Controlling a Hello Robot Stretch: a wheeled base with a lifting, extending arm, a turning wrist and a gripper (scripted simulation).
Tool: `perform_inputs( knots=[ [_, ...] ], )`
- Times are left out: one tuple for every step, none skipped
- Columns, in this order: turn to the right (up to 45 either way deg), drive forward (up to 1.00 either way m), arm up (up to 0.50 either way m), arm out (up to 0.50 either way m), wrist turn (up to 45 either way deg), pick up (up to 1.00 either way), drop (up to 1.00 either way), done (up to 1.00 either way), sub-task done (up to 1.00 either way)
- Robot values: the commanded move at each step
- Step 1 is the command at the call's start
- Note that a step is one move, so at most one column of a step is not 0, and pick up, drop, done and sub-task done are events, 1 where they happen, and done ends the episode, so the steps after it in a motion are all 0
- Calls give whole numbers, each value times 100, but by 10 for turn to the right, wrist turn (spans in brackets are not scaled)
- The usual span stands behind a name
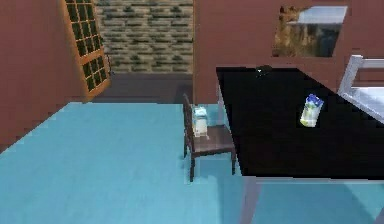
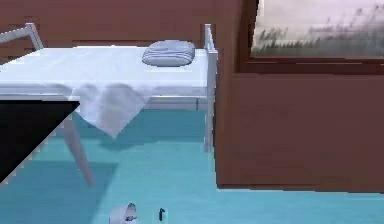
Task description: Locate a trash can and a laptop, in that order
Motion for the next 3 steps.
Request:
perform_inputs(
  knots=[
    [-240, 0, 0, 0, 0, 0, 0, 0, 0],
    [0, 100, 0, 0, 0, 0, 0, 0, 0],
    [-60, 0, 0, 0, 0, 0, 0, 0, 0]
  ],
)
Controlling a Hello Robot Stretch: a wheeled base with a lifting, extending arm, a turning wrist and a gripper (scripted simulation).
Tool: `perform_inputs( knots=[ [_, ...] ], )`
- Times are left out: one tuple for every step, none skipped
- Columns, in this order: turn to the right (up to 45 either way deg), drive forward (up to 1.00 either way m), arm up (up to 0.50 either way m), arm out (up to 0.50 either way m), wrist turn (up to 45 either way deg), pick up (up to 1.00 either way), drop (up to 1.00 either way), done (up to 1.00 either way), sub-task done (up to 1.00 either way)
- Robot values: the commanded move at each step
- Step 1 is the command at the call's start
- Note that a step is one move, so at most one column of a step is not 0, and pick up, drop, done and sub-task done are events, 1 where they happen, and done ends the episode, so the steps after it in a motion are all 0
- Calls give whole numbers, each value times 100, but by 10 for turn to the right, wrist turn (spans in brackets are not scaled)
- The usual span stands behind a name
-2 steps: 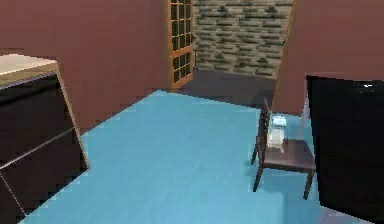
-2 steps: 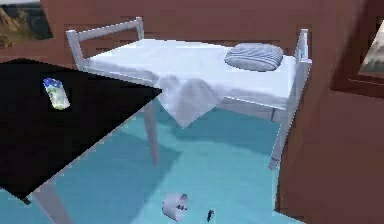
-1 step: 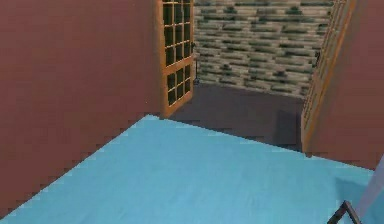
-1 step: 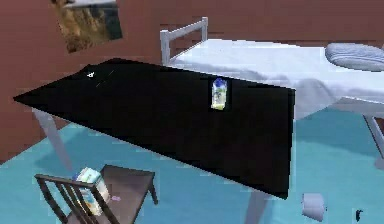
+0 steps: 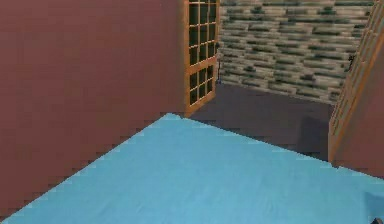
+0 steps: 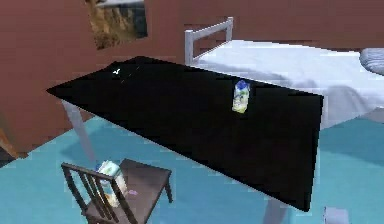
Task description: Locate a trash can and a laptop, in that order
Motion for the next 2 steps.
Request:
perform_inputs(
  knots=[
    [0, 50, 0, 0, 0, 0, 0, 0, 0],
    [390, 0, 0, 0, 0, 0, 0, 0, 0]
  ],
)
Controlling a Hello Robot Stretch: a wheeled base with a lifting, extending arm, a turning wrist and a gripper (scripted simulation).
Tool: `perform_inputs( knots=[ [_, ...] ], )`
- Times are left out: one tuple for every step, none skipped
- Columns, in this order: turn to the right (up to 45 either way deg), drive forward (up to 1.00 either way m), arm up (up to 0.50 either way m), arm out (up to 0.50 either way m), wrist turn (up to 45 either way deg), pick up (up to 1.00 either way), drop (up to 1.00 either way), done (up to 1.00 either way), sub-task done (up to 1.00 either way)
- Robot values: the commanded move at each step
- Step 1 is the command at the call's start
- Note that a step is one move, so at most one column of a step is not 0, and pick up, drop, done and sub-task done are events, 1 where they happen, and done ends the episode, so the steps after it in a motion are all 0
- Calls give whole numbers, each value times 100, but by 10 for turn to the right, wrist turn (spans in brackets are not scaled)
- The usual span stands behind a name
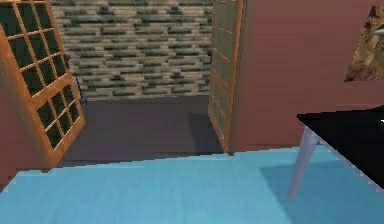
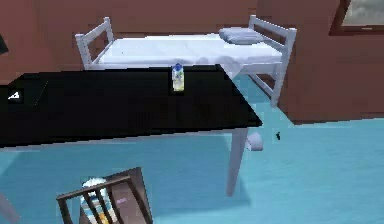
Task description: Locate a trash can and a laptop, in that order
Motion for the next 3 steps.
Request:
perform_inputs(
  knots=[
    [0, 65, 0, 0, 0, 0, 0, 0, 0],
    [450, 0, 0, 0, 0, 0, 0, 0, 0],
    [60, 0, 0, 0, 0, 0, 0, 0, 0]
  ],
)
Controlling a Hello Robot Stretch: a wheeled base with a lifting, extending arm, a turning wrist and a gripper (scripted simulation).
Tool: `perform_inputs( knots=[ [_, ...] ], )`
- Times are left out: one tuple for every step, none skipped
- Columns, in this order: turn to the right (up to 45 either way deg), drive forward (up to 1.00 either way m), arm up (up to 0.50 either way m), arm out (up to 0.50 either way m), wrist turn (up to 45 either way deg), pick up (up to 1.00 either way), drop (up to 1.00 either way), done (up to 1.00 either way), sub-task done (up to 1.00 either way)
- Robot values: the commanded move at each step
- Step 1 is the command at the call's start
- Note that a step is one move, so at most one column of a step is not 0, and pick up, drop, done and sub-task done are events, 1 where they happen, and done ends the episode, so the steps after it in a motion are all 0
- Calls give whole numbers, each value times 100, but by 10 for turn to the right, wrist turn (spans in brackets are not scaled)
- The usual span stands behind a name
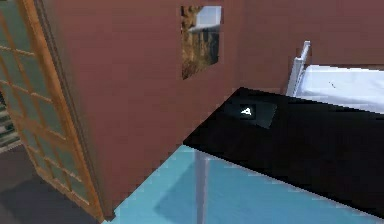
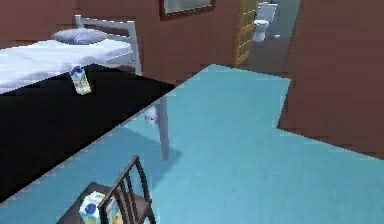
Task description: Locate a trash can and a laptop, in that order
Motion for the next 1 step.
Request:
perform_inputs(
  knots=[
    [0, 35, 0, 0, 0, 0, 0, 0, 0]
  ],
)
